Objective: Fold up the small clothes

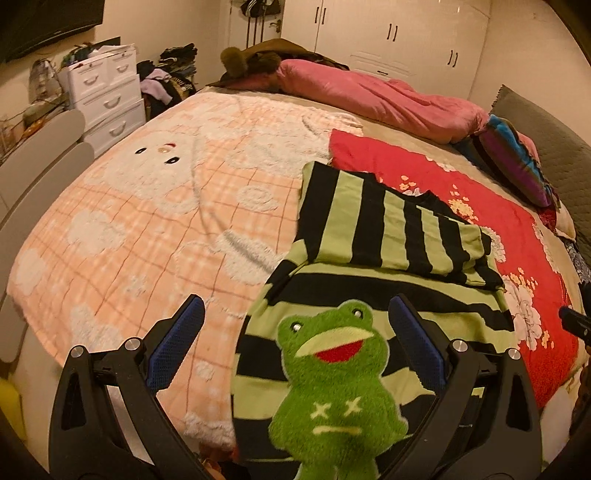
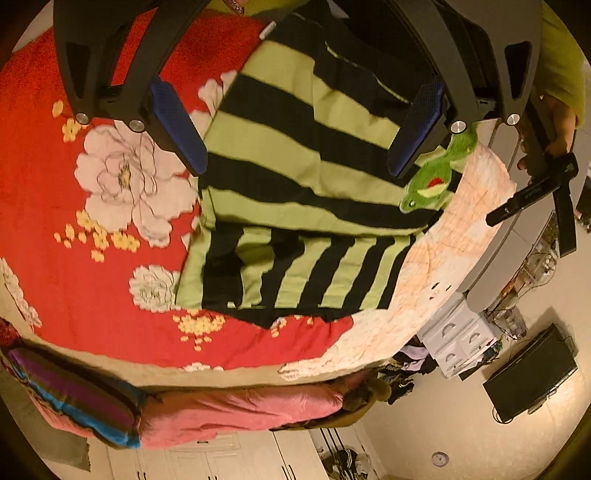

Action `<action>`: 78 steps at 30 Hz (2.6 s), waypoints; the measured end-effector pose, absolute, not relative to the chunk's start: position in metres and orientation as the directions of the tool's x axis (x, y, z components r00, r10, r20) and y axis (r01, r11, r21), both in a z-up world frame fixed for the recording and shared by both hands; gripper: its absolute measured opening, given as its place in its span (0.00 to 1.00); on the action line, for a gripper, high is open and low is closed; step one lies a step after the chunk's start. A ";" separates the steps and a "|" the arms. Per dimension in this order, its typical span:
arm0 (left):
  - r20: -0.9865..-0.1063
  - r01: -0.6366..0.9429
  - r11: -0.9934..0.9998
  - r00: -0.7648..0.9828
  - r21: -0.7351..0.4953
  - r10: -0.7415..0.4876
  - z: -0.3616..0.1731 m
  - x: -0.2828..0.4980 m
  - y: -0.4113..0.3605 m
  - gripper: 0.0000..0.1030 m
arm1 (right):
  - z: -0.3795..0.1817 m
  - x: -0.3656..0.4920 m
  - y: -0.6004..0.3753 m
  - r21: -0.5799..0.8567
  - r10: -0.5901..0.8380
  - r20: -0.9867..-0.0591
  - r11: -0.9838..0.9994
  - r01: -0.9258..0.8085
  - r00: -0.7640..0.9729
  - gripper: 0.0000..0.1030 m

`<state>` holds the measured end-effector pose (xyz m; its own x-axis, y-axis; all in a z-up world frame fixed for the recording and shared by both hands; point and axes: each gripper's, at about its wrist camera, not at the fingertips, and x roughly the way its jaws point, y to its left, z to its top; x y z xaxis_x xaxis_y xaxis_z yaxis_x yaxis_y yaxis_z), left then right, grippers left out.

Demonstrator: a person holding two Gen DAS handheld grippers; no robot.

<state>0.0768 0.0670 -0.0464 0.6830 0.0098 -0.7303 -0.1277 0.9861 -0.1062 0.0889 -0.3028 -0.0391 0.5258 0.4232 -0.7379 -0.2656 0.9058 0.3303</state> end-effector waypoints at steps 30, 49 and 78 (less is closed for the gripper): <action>-0.875 -0.223 0.960 0.482 -0.172 -0.045 -0.112 0.040 0.108 0.91 | -0.128 0.039 -0.271 0.306 0.352 -0.917 0.922 -0.238 0.188 0.95; -0.853 -0.226 0.862 0.391 -0.454 -0.346 -0.157 0.031 0.114 0.51 | -0.160 0.038 -0.256 0.374 0.388 -0.922 0.893 -0.250 0.007 0.64; -0.650 -0.051 0.803 0.619 -0.594 -0.441 -0.067 0.123 0.092 0.07 | -0.046 0.135 -0.338 0.588 0.614 -0.631 0.777 -0.223 0.474 0.13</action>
<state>0.1234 0.0925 -0.0666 0.6189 -0.4415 -0.6497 -0.0512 0.8027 -0.5942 0.1345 -0.3379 -0.0465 0.4745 0.6139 -0.6309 -0.2235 0.7772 0.5882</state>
